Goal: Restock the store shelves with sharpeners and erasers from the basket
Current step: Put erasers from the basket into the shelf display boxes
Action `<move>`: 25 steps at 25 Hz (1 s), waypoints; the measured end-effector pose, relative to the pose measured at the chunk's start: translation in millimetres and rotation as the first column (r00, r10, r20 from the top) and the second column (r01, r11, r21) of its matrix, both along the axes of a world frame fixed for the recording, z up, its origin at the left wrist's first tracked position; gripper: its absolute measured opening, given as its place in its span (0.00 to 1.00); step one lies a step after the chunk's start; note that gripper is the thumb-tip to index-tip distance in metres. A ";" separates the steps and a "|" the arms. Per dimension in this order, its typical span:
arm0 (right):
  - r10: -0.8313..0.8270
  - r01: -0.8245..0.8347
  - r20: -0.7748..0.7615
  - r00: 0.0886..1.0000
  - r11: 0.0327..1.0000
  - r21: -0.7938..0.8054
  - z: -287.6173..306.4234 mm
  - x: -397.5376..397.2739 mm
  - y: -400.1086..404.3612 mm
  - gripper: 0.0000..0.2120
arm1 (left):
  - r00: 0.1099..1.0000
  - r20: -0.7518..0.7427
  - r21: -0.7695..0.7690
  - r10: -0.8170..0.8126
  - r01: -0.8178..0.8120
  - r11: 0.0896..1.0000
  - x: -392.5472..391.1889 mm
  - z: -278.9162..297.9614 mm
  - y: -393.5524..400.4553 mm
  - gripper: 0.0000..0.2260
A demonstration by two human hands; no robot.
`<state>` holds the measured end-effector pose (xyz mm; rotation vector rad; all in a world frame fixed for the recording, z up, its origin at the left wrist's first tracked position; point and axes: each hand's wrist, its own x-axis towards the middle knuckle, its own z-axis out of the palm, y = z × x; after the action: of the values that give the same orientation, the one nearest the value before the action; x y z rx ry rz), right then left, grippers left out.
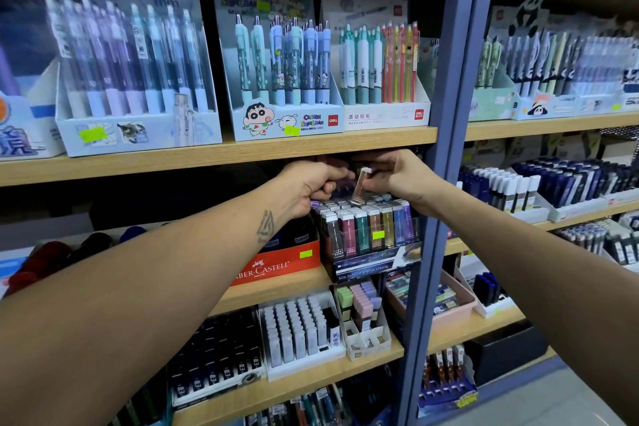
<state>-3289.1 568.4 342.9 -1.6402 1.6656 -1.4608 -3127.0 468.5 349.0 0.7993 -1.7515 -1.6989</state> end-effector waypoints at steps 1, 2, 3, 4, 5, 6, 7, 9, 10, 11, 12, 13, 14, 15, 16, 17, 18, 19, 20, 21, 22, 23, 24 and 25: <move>-0.006 0.006 -0.036 0.999 1.000 0.008 -0.6 -0.7 0.8 0.12 | 1.000 -0.012 0.017 0.012 -0.012 1.000 0.4 0.2 0.5 0.07; -0.020 0.022 -0.079 0.997 0.999 0.024 -0.5 -1.0 1.8 0.12 | 1.000 -0.018 0.032 0.025 -0.025 0.999 0.9 -0.3 1.2 0.07; -0.046 0.052 -0.127 0.991 0.997 0.049 -0.2 -1.8 1.6 0.13 | 0.999 -0.014 0.051 0.031 -0.031 0.998 2.7 -1.2 2.0 0.07; -0.068 0.082 -0.166 0.984 0.994 0.078 0.2 -3.3 0.3 0.12 | 1.000 -0.008 0.074 0.028 -0.027 0.997 4.8 -2.1 3.2 0.07; -0.088 0.110 -0.199 0.976 0.989 0.103 0.7 -4.6 -0.9 0.12 | 1.000 -0.004 0.100 0.024 -0.023 0.995 7.1 -3.0 4.4 0.06; -0.109 0.140 -0.235 0.966 0.983 0.118 0.8 -6.8 -2.8 0.11 | 1.000 -0.001 0.128 0.026 -0.026 0.991 8.2 -4.1 4.0 0.06; -0.137 0.176 -0.277 0.951 0.977 0.122 0.5 -9.3 -5.6 0.11 | 1.000 0.002 0.153 0.031 -0.031 0.988 9.9 -4.1 4.6 0.05; -0.174 0.226 -0.349 0.921 0.968 0.113 0.8 -12.6 -9.6 0.09 | 0.999 0.014 0.177 0.046 -0.048 0.983 9.8 -4.3 2.9 0.05; -0.162 0.219 -0.377 0.912 0.969 0.112 1.2 -13.0 -10.0 0.07 | 0.999 0.020 0.174 0.049 -0.052 0.983 8.5 -5.2 0.6 0.06; -0.136 0.199 -0.407 0.903 0.973 0.117 1.6 -13.1 -10.7 0.07 | 0.999 0.024 0.165 0.049 -0.052 0.985 7.3 -5.9 -1.1 0.06; -0.105 0.173 -0.429 0.897 0.977 0.122 1.6 -11.9 -11.0 0.08 | 0.998 0.023 0.152 0.052 -0.055 0.987 5.7 -7.1 -3.6 0.06; -0.078 0.151 -0.452 0.889 0.980 0.128 1.1 -9.9 -10.3 0.09 | 0.998 0.021 0.138 0.059 -0.062 0.989 5.2 -8.2 -4.8 0.04; -0.055 0.131 -0.472 0.880 0.983 0.131 0.5 -7.0 -9.3 0.10 | 0.997 0.023 0.115 0.072 -0.074 0.991 4.8 -9.5 -6.1 0.03; -0.041 0.121 -0.494 0.869 0.984 0.130 0.4 -4.4 -8.5 0.10 | 0.996 0.034 0.094 0.085 -0.088 0.992 5.7 -10.1 -6.5 0.02; -0.035 0.117 -0.510 0.860 0.985 0.129 0.0 -4.1 -9.1 0.10 | 0.994 0.052 0.078 0.093 -0.097 0.992 7.0 -10.7 -5.8 0.02; -0.026 0.114 -0.536 0.844 0.985 0.133 -0.1 -4.3 -9.9 0.08 | 0.993 0.075 0.073 0.096 -0.102 0.992 9.4 -11.0 -4.0 0.03; -0.012 0.112 -0.563 0.826 0.983 0.143 -0.1 -4.5 -10.4 0.07 | 0.991 0.097 0.068 0.095 -0.102 0.993 11.0 -11.1 -3.3 0.05; -0.001 0.114 -0.585 0.811 0.981 0.157 -0.2 -5.3 -11.0 0.07 | 0.989 0.118 0.059 0.090 -0.097 0.994 12.7 -10.2 -1.9 0.06; -0.002 0.121 -0.599 0.801 0.980 0.158 -0.4 -5.1 -11.3 0.09 | 0.987 0.135 0.041 0.085 -0.091 0.995 13.8 -9.8 -1.4 0.07; -0.024 0.147 -0.601 0.799 0.977 0.157 -1.4 -5.6 -11.8 0.13 | 0.986 0.147 0.025 0.077 -0.081 0.996 14.6 -8.7 -0.2 0.07; -0.052 0.176 -0.591 0.805 0.972 0.154 -1.9 -5.1 -11.0 0.16 | 0.987 0.148 0.018 0.067 -0.070 0.997 14.8 -7.6 -0.6 0.07; -0.071 0.197 -0.584 0.809 0.968 0.155 -2.4 -2.8 -9.0 0.18 | 0.988 0.143 0.025 0.055 -0.059 0.998 15.6 -6.8 -0.8 0.06; -0.076 0.205 -0.578 0.812 0.965 0.162 -3.5 -2.1 -8.5 0.19 | 0.990 0.135 0.042 0.037 -0.043 0.998 16.7 -5.7 -0.5 0.06; -0.066 0.197 -0.572 0.818 0.965 0.171 -3.3 -1.0 -7.5 0.19 | 0.992 0.128 0.060 0.018 -0.026 0.998 17.7 -4.9 -0.3 0.07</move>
<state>-3290.1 561.0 339.7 -1.9750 2.2003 -0.8229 -3109.3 468.2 344.1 0.9701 -1.7740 -1.7278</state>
